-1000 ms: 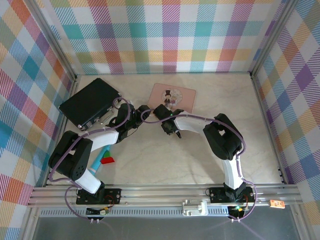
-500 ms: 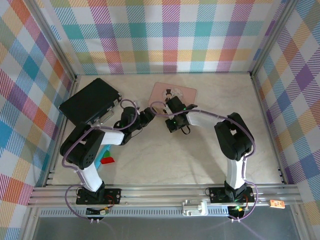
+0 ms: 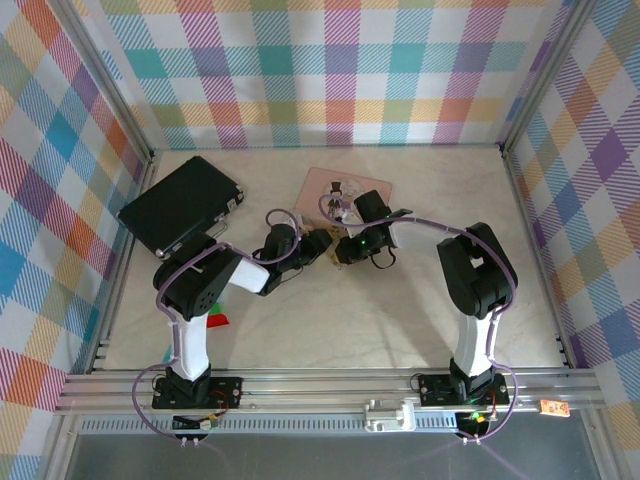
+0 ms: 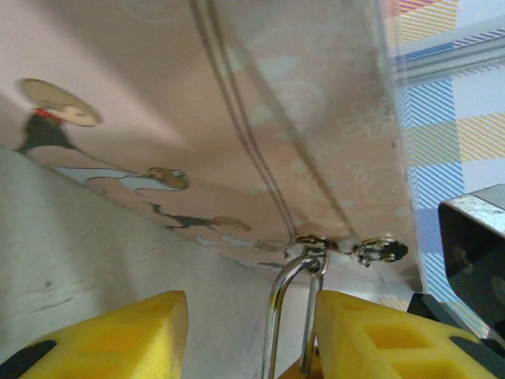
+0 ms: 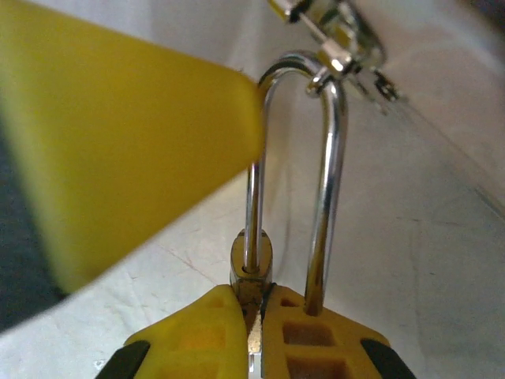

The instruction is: Unlock a padlock with a key

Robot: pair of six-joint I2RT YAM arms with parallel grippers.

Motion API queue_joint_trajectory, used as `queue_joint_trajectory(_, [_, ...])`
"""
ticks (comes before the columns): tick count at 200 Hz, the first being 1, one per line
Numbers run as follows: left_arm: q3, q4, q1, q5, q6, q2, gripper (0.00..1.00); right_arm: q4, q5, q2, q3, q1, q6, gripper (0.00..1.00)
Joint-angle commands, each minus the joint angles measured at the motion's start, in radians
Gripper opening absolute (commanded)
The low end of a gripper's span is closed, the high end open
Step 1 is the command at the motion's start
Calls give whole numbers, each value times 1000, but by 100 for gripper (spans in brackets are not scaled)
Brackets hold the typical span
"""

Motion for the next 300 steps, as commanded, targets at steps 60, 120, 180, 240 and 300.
queue_joint_trajectory(60, [51,77,-21,10,0,52,14,53,-207,-36,-14,-47,13,0])
queue_joint_trajectory(120, [39,72,-21,2,-5,54,0,54,-171,-71,-21,-50,65,14])
queue_joint_trajectory(180, [39,80,-19,-13,-14,46,0,14,47,-374,-158,-101,306,63])
queue_joint_trajectory(240, [46,66,-20,-23,-15,36,0,40,189,-259,-41,-231,416,92])
queue_joint_trajectory(300, [32,120,-22,-79,-71,31,0,171,247,-85,21,-233,533,88])
